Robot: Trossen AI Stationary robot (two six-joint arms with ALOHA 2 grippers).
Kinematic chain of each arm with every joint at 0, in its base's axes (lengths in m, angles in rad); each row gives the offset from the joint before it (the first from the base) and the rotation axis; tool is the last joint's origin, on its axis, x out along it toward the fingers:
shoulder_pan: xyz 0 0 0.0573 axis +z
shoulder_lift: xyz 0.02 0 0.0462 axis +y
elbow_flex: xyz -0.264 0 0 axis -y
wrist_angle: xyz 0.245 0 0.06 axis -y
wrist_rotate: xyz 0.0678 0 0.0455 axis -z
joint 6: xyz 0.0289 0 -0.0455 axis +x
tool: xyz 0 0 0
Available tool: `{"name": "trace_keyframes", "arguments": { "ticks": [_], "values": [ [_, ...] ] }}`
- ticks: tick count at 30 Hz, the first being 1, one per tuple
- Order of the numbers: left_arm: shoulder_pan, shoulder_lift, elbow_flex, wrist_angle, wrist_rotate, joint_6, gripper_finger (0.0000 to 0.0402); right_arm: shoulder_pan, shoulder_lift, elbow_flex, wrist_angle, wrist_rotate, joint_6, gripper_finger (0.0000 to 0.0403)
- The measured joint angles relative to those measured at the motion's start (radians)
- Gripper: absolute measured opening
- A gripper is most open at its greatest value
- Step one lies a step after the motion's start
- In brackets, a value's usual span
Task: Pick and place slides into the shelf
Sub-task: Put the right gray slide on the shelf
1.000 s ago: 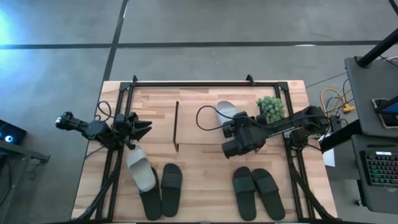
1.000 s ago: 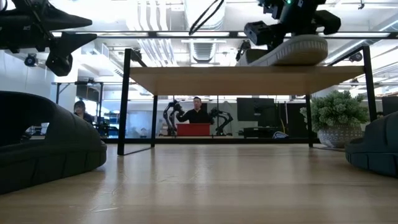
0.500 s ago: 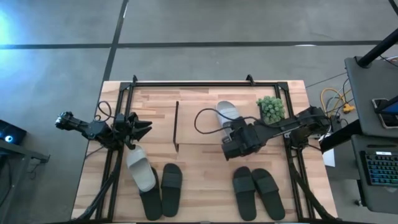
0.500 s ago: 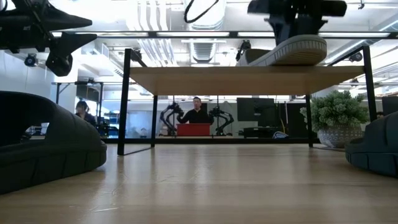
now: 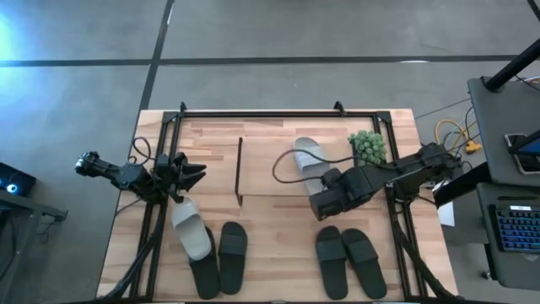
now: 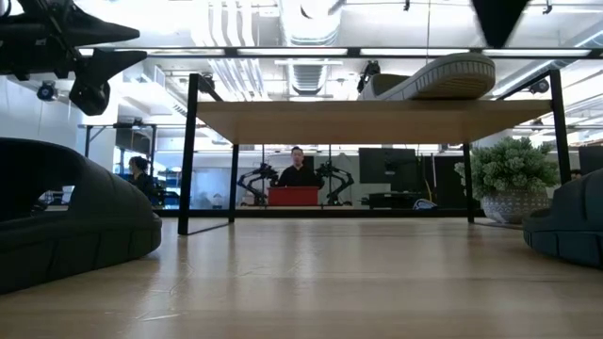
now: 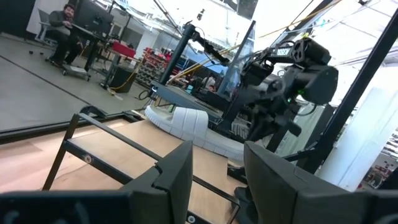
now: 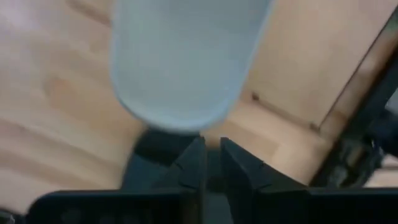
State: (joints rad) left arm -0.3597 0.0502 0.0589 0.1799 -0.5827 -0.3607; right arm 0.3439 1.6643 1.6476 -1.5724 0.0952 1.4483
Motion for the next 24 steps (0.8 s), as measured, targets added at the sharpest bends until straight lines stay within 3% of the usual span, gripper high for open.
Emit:
{"name": "trace_keyframes", "arguments": {
  "ticks": [6, 24],
  "values": [
    [0.0, 0.0, 0.0, -0.001, 0.0, 0.0, 0.0128, 0.025, -0.007, -0.038, 0.012, -0.106, -0.001, 0.0009],
    [0.0, 0.0, 0.0, -0.001, 0.0, 0.0, 0.0128, -0.001, -0.006, -0.101, 0.203, -0.042, -0.11, 0.0009]
  ]
}}
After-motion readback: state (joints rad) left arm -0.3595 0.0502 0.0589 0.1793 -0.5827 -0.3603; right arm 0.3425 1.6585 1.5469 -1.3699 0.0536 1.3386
